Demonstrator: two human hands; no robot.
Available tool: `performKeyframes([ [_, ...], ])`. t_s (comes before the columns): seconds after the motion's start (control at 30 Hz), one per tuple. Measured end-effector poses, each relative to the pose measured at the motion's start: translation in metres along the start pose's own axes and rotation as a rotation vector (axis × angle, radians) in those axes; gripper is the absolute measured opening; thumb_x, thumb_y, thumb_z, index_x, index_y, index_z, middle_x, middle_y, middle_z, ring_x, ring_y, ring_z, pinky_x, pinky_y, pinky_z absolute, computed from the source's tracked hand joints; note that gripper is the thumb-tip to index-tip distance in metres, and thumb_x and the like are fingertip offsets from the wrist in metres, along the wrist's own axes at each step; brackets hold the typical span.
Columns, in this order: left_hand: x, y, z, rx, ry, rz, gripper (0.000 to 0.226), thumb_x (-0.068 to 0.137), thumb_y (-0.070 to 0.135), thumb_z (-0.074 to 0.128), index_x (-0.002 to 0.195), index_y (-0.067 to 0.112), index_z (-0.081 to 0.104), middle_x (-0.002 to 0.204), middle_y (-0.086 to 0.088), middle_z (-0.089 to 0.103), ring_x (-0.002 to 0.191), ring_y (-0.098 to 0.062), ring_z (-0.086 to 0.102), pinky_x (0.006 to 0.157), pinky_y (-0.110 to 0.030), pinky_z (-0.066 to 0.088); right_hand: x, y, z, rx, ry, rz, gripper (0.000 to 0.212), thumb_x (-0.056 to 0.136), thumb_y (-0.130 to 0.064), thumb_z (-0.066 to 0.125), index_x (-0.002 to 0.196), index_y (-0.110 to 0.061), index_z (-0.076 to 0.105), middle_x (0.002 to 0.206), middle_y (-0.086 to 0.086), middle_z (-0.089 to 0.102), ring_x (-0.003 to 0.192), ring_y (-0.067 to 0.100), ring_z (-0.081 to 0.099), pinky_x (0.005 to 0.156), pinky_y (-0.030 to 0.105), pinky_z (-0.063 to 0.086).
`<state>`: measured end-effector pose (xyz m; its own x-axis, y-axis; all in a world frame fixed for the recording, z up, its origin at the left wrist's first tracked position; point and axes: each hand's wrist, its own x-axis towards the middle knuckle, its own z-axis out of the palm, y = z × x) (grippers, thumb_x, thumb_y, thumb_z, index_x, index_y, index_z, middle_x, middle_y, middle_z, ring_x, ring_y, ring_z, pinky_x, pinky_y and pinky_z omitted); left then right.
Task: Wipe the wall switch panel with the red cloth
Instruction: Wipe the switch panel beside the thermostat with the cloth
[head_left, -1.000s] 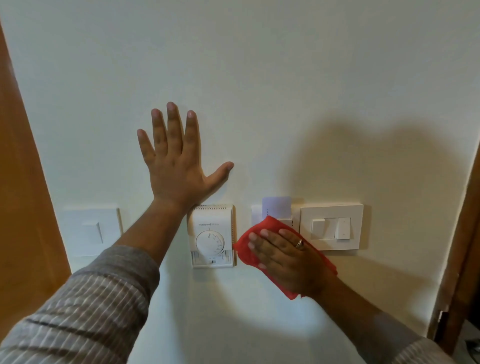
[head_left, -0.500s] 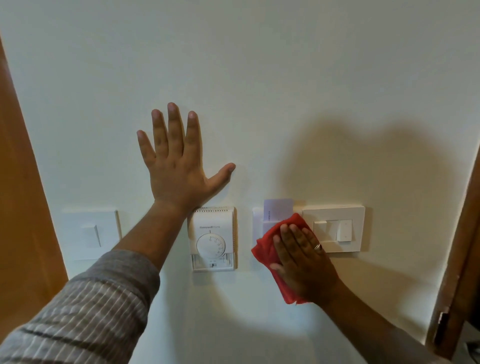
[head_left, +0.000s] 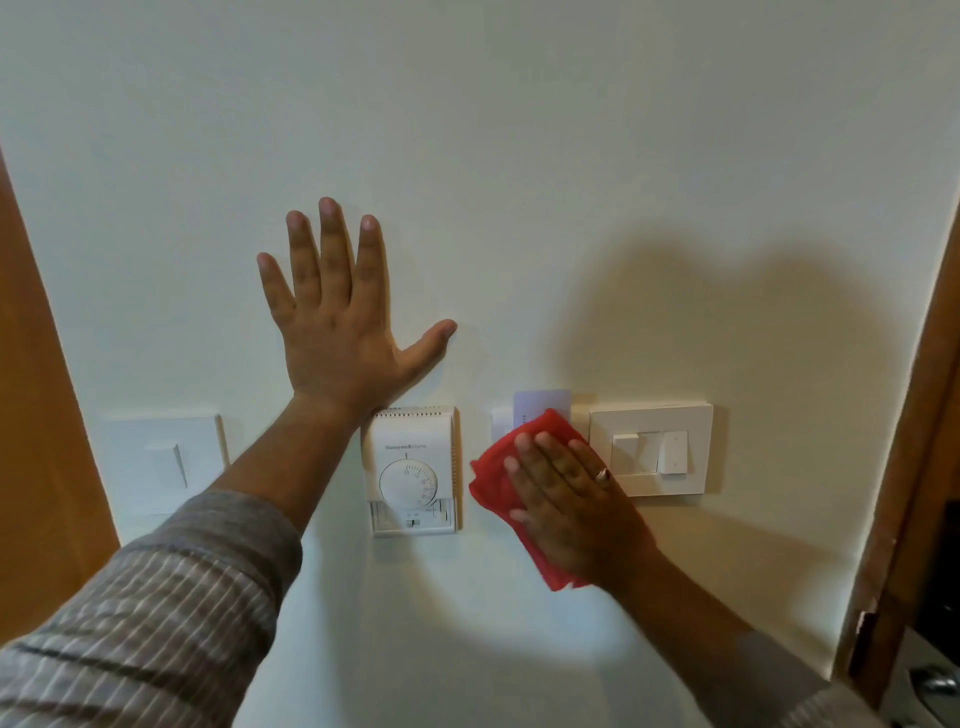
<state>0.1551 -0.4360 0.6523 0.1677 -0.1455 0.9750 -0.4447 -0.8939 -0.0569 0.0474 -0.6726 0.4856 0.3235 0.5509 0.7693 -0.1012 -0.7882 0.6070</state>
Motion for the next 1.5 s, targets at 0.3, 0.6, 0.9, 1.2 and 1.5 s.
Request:
performKeyframes([
  [0.3, 0.0, 0.001, -0.003, -0.012, -0.017, -0.005, 0.111, 0.085, 0.087, 0.033, 0.163, 0.012, 0.01, 0.17, -0.024, 0.008, 0.156, -0.048, 0.007, 0.121, -0.068, 0.004, -0.019, 0.007, 0.003, 0.119, -0.052, -0.142, 0.061, 0.104, -0.034, 0.048, 0.154, -0.009, 0.024, 0.161, 0.011, 0.022, 0.151, 0.03, 0.017, 0.124, 0.046, 0.01],
  [0.6, -0.001, 0.002, -0.001, 0.005, -0.01, -0.005, 0.112, 0.085, 0.088, 0.034, 0.163, 0.011, 0.01, 0.17, -0.024, 0.008, 0.156, -0.047, 0.007, 0.122, -0.068, 0.005, 0.008, -0.018, -0.003, 0.03, -0.065, 0.296, 0.067, 0.106, -0.049, 0.022, 0.152, -0.001, 0.019, 0.164, 0.018, 0.006, 0.152, 0.036, 0.0, 0.122, 0.049, 0.007],
  [0.9, 0.0, 0.0, 0.001, 0.014, 0.015, 0.008, 0.112, 0.085, 0.087, 0.037, 0.162, 0.01, 0.013, 0.169, -0.025, 0.011, 0.155, -0.049, 0.01, 0.121, -0.068, 0.005, 0.003, 0.001, 0.0, 0.029, -0.011, -0.228, 0.058, 0.105, -0.031, 0.046, 0.154, -0.008, 0.026, 0.161, 0.011, 0.021, 0.15, 0.032, 0.019, 0.123, 0.047, 0.016],
  [1.2, 0.0, 0.001, 0.001, 0.004, 0.014, 0.006, 0.112, 0.085, 0.087, 0.036, 0.162, 0.009, 0.013, 0.169, -0.025, 0.01, 0.155, -0.049, 0.009, 0.121, -0.068, 0.005, 0.006, -0.005, -0.001, -0.034, -0.027, 0.01, 0.061, 0.107, -0.037, 0.036, 0.155, -0.004, 0.02, 0.159, 0.016, 0.021, 0.151, 0.036, 0.013, 0.123, 0.05, 0.011],
  [1.5, -0.001, -0.001, -0.001, -0.015, -0.008, 0.008, 0.11, 0.086, 0.086, 0.036, 0.163, 0.01, 0.013, 0.169, -0.024, 0.011, 0.155, -0.048, 0.01, 0.121, -0.068, 0.006, 0.024, -0.016, -0.028, 0.273, 0.074, 0.338, 0.041, 0.097, -0.012, 0.057, 0.136, 0.0, 0.054, 0.153, 0.025, 0.035, 0.143, 0.04, 0.03, 0.114, 0.053, 0.033],
])
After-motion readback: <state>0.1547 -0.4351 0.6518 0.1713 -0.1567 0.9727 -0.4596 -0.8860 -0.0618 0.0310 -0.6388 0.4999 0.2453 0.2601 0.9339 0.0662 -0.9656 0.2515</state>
